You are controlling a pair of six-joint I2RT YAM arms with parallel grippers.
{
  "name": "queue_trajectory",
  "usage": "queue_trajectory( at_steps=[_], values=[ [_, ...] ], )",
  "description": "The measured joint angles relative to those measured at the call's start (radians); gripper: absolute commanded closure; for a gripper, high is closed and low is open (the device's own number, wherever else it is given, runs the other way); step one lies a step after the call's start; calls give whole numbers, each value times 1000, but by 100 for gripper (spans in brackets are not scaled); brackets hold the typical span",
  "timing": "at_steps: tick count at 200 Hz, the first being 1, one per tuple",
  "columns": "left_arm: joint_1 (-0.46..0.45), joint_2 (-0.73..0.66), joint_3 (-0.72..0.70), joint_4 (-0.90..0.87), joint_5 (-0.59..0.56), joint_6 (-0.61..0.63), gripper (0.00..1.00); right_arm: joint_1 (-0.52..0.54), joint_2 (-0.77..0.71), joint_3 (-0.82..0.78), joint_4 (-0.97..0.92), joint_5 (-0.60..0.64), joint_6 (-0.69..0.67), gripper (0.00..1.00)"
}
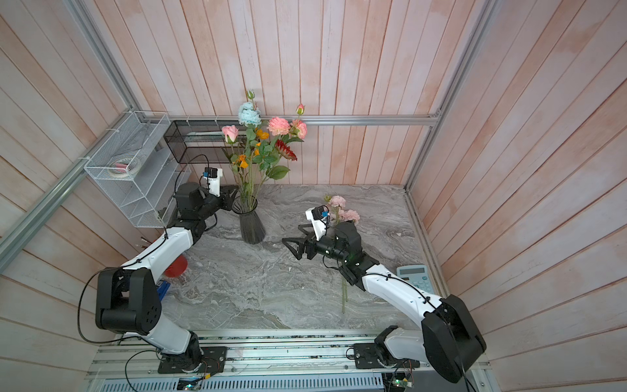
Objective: Pick out pink flowers from the vase
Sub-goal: Pick up the flower from the vase.
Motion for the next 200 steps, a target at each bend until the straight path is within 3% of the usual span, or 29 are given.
queue_trajectory(
  at_steps=[130, 168, 200],
  values=[
    [-1, 75, 13, 26, 43, 0, 79, 0, 21, 0, -2, 10, 0, 2],
    [-3, 79, 19, 56, 57, -7, 83, 0, 25, 0, -4, 12, 0, 2],
    [-3, 79, 18, 72, 71, -13, 93, 0, 31, 0, -5, 12, 0, 2]
  ],
)
